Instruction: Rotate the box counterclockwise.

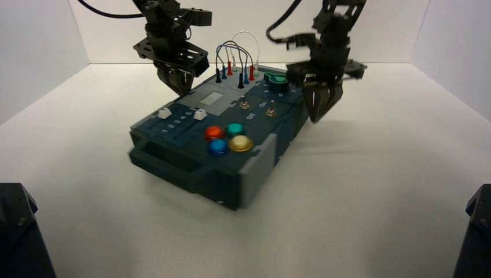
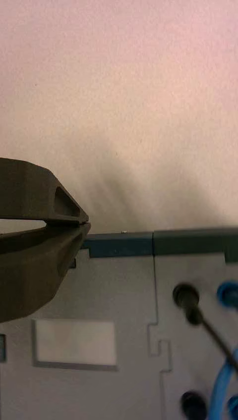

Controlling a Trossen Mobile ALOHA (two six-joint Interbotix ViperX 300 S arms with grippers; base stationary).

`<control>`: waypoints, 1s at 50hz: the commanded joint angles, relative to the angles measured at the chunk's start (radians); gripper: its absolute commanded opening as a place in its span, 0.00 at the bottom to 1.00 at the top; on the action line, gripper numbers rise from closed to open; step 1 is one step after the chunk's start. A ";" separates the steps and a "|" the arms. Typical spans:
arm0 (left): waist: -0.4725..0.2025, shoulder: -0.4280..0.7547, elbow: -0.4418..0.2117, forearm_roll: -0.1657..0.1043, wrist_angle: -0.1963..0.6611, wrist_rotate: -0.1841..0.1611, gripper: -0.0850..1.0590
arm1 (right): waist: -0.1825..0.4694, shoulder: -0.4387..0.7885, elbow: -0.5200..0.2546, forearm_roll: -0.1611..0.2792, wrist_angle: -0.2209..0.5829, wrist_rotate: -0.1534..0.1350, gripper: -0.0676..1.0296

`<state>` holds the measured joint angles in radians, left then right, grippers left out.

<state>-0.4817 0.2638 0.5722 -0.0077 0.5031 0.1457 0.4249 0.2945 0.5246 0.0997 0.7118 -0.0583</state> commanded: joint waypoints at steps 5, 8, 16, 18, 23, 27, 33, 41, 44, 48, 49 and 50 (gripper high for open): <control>-0.152 -0.008 -0.003 -0.012 0.015 0.009 0.05 | 0.021 -0.005 -0.138 0.006 -0.017 -0.005 0.04; -0.156 -0.008 -0.008 -0.012 0.020 0.009 0.05 | 0.020 0.003 -0.156 0.005 -0.011 -0.008 0.04; -0.170 -0.008 -0.018 -0.012 0.038 0.018 0.05 | 0.020 0.040 -0.222 0.003 0.015 -0.011 0.04; -0.173 -0.009 -0.021 -0.012 0.041 0.020 0.05 | 0.020 0.048 -0.235 0.002 0.020 -0.012 0.04; -0.181 -0.011 -0.034 -0.012 0.051 0.021 0.05 | 0.020 0.067 -0.275 -0.005 0.040 -0.014 0.04; -0.187 -0.014 -0.040 -0.012 0.057 0.020 0.05 | 0.020 0.080 -0.304 -0.009 0.055 -0.014 0.04; -0.201 -0.018 -0.046 -0.014 0.061 0.020 0.05 | 0.020 0.087 -0.334 -0.011 0.071 -0.015 0.04; -0.218 -0.021 -0.048 -0.017 0.061 0.020 0.05 | 0.021 0.092 -0.371 -0.015 0.084 -0.020 0.04; -0.219 -0.021 -0.046 -0.017 0.061 0.017 0.05 | 0.021 0.098 -0.385 -0.018 0.104 -0.021 0.04; -0.216 -0.021 -0.040 -0.014 0.061 0.017 0.05 | 0.021 0.100 -0.383 -0.018 0.126 -0.020 0.04; -0.215 -0.021 -0.038 -0.014 0.060 0.017 0.05 | 0.021 0.100 -0.382 -0.018 0.127 -0.020 0.04; -0.213 -0.023 -0.037 -0.014 0.060 0.017 0.05 | 0.023 0.097 -0.376 -0.018 0.132 -0.018 0.04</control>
<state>-0.5691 0.2577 0.5568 -0.0077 0.5798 0.1519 0.3927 0.4065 0.1626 0.0660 0.8268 -0.0706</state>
